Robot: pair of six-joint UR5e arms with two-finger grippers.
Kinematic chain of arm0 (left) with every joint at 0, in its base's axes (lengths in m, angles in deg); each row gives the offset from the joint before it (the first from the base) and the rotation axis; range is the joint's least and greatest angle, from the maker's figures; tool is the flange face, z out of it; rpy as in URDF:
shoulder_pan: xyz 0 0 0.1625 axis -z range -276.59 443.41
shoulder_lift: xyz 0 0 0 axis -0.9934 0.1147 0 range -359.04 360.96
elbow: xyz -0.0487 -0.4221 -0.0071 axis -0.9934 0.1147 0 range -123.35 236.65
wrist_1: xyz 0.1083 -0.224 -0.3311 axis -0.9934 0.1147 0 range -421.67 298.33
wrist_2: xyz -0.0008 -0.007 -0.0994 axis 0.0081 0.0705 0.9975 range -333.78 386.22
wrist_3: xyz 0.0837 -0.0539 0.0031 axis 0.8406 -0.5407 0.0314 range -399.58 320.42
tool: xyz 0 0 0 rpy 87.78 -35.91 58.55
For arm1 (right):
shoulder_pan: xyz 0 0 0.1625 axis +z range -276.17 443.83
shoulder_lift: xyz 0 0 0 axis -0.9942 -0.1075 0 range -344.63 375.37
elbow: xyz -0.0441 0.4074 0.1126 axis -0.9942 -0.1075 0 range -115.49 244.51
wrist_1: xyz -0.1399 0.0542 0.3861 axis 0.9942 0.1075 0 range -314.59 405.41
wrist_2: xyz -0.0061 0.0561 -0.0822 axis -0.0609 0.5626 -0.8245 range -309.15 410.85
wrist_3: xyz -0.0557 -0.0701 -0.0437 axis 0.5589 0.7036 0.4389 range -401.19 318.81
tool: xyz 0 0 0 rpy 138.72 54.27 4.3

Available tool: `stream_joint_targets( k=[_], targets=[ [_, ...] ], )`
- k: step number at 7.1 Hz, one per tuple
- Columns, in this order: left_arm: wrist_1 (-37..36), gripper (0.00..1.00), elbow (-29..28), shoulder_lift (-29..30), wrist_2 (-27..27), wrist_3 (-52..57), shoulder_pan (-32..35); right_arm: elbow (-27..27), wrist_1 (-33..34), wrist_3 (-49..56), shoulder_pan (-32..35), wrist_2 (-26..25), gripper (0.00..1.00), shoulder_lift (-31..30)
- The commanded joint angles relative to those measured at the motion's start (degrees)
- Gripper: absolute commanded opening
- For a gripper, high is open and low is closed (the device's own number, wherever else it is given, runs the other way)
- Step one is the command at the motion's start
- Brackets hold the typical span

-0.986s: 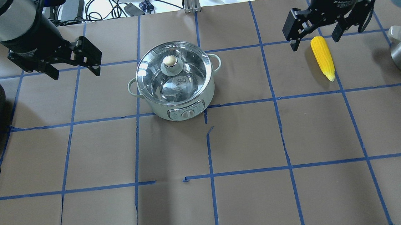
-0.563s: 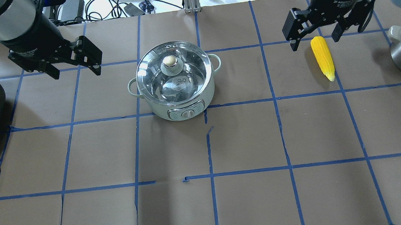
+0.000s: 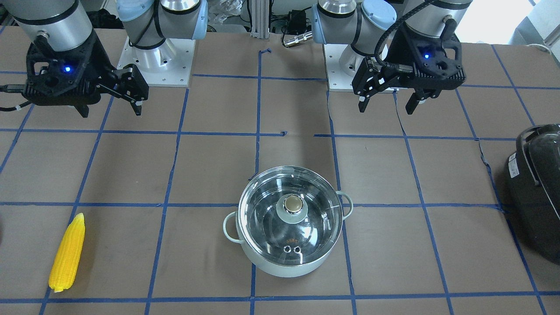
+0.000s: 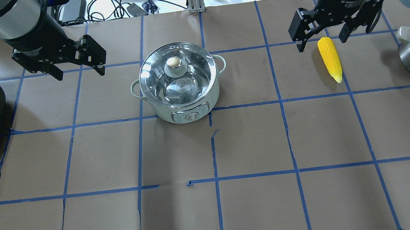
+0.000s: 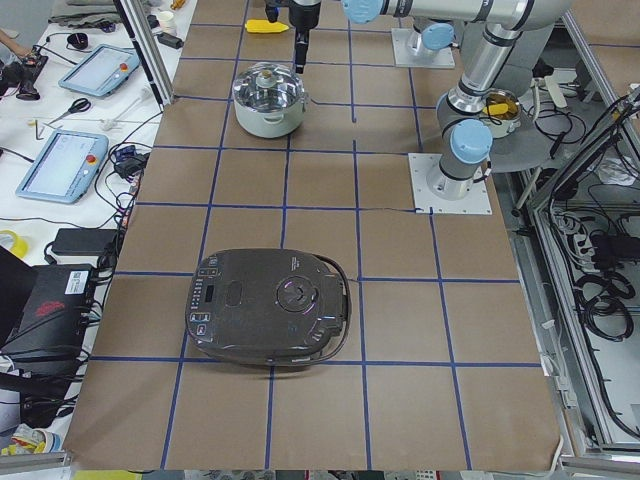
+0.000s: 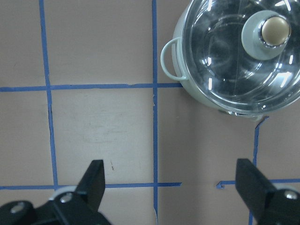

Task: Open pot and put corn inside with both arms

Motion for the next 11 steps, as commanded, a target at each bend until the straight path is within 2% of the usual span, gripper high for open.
stream_joint_targets(
  k=[1, 4, 5, 7, 10, 11],
  targets=[
    [-6.9, 1.0, -4.3, 9.3, 0.0, -7.8, 5.5, 0.0, -0.2, -0.1, 0.0, -0.3, 1.0, 0.1],
    [-6.9, 1.0, -14.0, 20.2, 0.1, -12.6, 9.9, 0.3, -0.2, -0.4, 0.0, 0.1, 1.0, 0.2],
    [-7.0, 1.0, -15.3, 22.4, -0.1, -14.3, 11.3, 0.4, -0.2, -0.1, -0.1, -0.4, 1.0, 0.3],
    [-8.1, 1.0, -15.2, 25.3, 0.5, -16.0, 11.7, 0.4, 0.5, -0.1, -0.2, -0.4, 1.0, 0.4],
    [-14.5, 1.0, -8.2, 26.1, 0.1, -15.7, 11.7, 0.5, -0.2, -0.5, -1.0, 0.0, 1.0, 0.5],
    [-14.6, 1.0, -8.0, 26.1, 0.1, -15.8, 11.7, 0.5, -0.3, -0.5, -1.0, 0.3, 1.0, 0.5]
  ],
)
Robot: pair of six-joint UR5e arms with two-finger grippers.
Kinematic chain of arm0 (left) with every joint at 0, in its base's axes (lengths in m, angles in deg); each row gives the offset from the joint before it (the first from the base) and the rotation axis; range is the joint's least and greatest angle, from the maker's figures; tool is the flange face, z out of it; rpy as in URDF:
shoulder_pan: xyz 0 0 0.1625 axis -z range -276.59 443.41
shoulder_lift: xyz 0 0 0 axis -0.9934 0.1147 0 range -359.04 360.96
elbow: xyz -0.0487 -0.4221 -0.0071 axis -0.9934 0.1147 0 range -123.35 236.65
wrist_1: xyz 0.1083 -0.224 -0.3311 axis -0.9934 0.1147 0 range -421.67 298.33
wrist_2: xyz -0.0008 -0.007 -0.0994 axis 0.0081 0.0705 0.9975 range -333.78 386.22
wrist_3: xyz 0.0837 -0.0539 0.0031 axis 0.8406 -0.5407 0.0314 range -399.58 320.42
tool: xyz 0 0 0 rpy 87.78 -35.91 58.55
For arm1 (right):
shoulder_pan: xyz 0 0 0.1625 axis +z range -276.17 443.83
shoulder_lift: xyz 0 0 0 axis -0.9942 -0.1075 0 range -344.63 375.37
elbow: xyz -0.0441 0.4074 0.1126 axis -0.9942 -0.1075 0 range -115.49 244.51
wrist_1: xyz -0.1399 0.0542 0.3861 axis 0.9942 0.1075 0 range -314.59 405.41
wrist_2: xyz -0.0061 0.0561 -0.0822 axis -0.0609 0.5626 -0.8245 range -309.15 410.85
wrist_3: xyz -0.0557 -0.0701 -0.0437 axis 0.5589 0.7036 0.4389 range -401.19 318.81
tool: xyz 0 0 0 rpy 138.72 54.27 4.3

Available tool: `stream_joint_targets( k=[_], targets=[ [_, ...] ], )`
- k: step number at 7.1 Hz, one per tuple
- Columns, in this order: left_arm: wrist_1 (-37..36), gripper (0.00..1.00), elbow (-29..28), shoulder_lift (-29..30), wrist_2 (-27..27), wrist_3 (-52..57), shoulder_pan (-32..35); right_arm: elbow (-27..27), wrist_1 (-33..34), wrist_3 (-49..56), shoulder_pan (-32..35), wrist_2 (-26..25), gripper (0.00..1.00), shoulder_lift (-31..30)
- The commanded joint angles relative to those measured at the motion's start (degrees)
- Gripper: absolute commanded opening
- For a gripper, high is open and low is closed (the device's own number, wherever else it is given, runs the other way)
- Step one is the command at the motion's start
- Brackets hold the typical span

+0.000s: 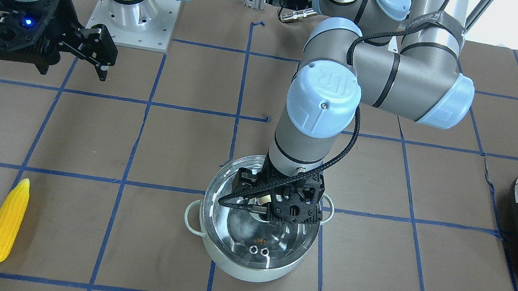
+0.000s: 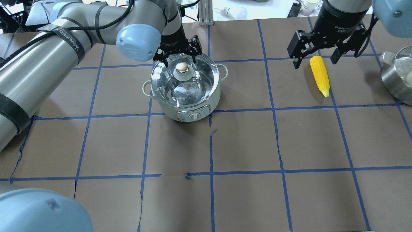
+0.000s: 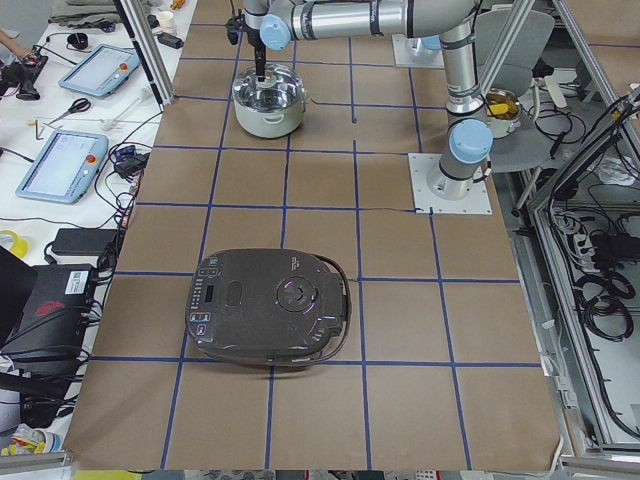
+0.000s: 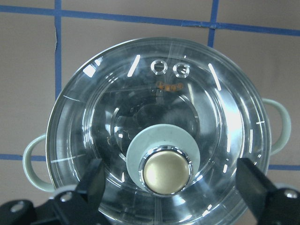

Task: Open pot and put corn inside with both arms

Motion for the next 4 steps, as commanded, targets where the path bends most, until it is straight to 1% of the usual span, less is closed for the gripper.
stream_joint_targets(
  k=[1, 2, 3, 4],
  targets=[
    [-1.2, 0.97, 1.4, 0.2, 0.0, -0.3, 0.0, 0.0, -0.1, -0.4, 0.1, 0.3, 1.0, -0.2],
    [-1.1, 0.88, 1.4, 0.3, 0.1, -0.3, 0.0, 0.0, -0.3, -0.7, 0.1, 0.3, 1.0, -0.2],
    [-1.1, 0.71, 1.7, 0.3, 0.2, -0.3, 0.0, 0.0, -0.1, -4.0, -0.1, 0.3, 1.0, 0.0],
    [-1.1, 0.49, 1.9, 0.3, 0.6, -0.6, 0.0, 0.1, 0.1, -6.2, -1.1, 0.1, 1.0, 0.1]
  ],
)
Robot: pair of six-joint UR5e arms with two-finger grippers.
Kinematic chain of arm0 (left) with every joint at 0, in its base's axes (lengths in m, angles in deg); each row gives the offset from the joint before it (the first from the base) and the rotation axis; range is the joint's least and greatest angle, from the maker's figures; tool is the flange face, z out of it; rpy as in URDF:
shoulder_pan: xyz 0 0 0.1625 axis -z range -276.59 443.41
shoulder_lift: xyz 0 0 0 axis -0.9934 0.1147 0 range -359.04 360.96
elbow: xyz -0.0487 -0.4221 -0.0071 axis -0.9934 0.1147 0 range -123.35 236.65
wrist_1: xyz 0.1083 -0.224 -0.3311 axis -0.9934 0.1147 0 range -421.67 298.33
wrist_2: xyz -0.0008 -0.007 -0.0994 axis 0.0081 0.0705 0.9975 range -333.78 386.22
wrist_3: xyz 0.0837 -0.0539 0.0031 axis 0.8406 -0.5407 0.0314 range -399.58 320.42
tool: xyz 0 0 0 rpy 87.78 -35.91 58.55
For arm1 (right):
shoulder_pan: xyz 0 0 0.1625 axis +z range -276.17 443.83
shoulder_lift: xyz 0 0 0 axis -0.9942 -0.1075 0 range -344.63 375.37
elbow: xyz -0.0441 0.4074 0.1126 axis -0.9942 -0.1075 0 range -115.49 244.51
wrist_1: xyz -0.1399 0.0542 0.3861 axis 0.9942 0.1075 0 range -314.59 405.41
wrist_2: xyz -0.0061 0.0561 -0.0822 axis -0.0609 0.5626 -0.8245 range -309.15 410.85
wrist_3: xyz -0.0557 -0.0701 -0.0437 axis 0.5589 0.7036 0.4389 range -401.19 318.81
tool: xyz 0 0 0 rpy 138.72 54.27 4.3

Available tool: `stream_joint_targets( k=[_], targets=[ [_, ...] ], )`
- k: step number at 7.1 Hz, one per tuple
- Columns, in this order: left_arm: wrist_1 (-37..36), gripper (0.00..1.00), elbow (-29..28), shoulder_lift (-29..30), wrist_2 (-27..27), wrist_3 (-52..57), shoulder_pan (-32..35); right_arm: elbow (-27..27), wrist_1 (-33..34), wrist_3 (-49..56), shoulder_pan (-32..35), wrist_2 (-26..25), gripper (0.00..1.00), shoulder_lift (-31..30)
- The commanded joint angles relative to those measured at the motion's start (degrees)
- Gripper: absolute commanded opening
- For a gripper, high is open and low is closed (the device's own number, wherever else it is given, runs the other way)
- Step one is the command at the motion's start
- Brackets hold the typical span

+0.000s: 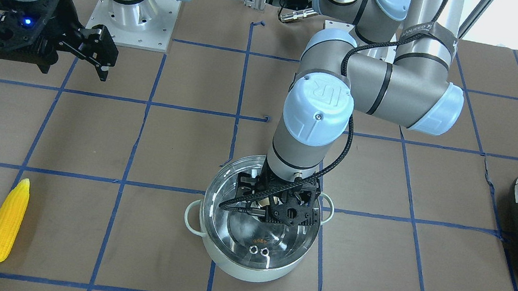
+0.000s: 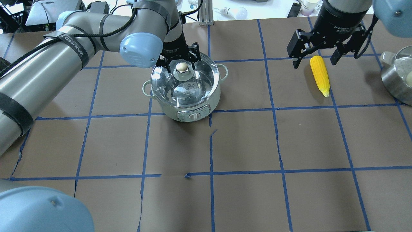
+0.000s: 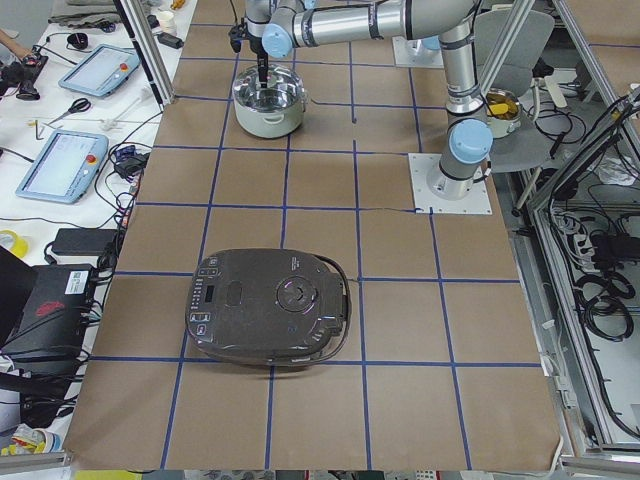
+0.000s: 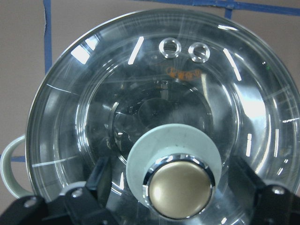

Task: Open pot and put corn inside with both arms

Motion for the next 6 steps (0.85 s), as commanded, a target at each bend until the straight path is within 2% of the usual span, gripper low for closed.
stream_joint_targets(
  k=[1, 2, 3, 4, 5, 6],
  targets=[
    [0.7, 0.25, 0.3, 0.1, 0.3, -0.3, 0.0, -0.1, 0.9, -2.3, -3.6, 0.3, 1.0, 0.6],
    [0.8, 0.11, 0.3, 0.0, 0.8, -0.1, 0.0, -0.1, 3.3, -0.9, -7.2, 0.3, 1.0, 1.8],
    [0.8, 0.04, 0.2, -0.5, 1.1, 0.1, 0.0, 0.0, 8.2, 3.6, -10.4, 0.0, 1.0, 5.4],
    [1.0, 0.04, -0.2, -2.0, 1.1, 0.6, -0.1, 0.0, 10.6, 6.4, -12.7, -0.1, 1.0, 7.8],
    [2.3, 0.0, -1.3, -3.5, 1.9, 0.6, -0.4, 0.0, 13.5, 8.3, -13.9, -0.2, 1.0, 10.6],
    [6.4, 0.0, -3.8, -4.8, 2.1, 2.0, -1.5, 0.0, 16.5, 8.4, -14.0, -0.3, 1.0, 14.3]
  ],
)
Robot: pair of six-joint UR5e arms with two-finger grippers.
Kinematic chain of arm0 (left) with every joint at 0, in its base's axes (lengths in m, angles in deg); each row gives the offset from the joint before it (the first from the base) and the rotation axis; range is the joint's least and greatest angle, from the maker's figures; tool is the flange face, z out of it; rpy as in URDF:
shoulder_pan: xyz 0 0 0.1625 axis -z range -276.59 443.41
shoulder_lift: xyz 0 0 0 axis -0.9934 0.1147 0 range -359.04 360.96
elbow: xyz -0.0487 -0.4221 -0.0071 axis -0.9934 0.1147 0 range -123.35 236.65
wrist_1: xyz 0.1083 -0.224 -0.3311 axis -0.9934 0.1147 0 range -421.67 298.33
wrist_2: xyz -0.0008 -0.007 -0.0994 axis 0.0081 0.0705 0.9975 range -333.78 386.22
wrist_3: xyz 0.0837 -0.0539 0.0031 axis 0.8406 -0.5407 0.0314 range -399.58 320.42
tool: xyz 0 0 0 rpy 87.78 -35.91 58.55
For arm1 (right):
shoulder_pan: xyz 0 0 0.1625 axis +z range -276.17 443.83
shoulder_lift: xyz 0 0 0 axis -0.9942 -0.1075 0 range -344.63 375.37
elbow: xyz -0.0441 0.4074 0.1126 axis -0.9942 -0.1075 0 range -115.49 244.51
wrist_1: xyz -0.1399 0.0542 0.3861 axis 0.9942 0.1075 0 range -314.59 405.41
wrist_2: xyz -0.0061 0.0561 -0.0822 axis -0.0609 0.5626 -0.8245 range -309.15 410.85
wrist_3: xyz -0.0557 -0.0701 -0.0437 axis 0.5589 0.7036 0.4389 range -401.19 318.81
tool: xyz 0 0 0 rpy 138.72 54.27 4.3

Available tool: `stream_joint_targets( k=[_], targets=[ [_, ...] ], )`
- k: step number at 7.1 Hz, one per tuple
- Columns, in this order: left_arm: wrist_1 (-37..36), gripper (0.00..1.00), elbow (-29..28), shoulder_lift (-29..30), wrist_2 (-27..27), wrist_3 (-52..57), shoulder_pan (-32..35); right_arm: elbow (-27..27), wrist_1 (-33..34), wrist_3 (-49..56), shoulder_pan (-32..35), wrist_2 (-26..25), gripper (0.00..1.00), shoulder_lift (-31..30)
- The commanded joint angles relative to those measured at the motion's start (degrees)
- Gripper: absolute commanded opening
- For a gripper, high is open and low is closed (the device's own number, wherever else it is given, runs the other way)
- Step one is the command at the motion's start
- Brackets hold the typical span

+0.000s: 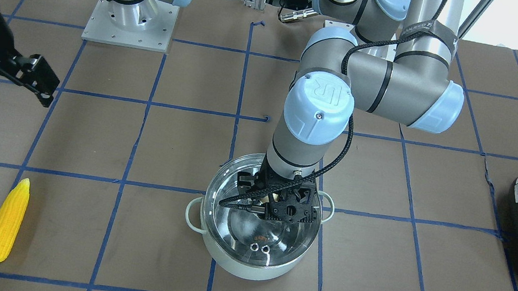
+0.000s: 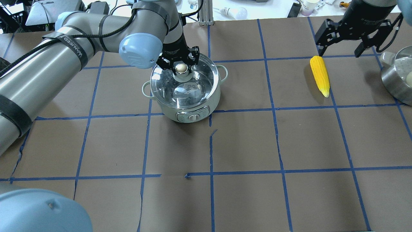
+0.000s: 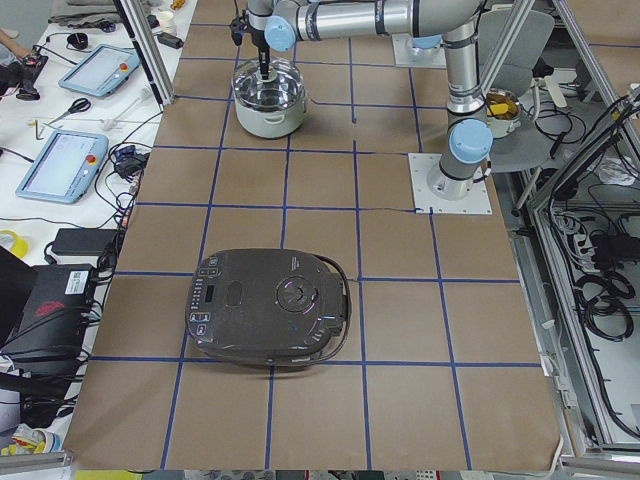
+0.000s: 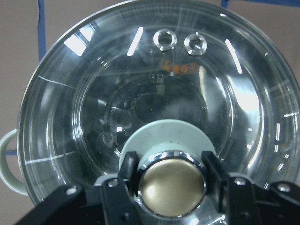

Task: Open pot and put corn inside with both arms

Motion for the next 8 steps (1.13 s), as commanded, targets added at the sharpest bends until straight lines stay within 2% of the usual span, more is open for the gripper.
stream_joint_targets(
  k=[1, 3, 4, 5, 6, 7, 8],
  targets=[
    [8.5, 0.0, -3.7, -3.3, 0.3, 6.4, -5.3, 0.1, 7.0, 4.4, -0.9, 0.3, 1.0, 8.2],
    [9.5, 0.0, -1.7, -5.4, 0.8, 13.0, -16.0, 0.1, 14.2, 8.5, -0.9, -0.5, 1.0, 14.5],
    [9.6, 0.0, 0.9, -6.3, 0.2, 20.6, -21.6, 0.2, 18.1, 11.2, -1.6, -1.8, 1.0, 17.0],
    [9.6, 0.0, 4.0, -7.4, 0.1, 25.9, -27.0, 0.0, 18.4, 11.1, -1.9, -0.9, 1.0, 18.5],
    [8.2, 0.0, 7.5, -6.5, 0.1, 28.9, -32.0, 0.1, 21.4, 11.1, -1.9, -1.0, 1.0, 20.0],
    [1.6, 0.0, 10.4, -5.1, 0.1, 35.7, -35.2, 0.2, 22.7, 10.9, -1.9, -1.1, 1.0, 21.8],
    [-2.8, 0.0, 15.3, -4.6, 0.1, 38.0, -37.2, 0.3, 22.8, 9.6, -1.9, -0.7, 1.0, 22.1]
  ],
)
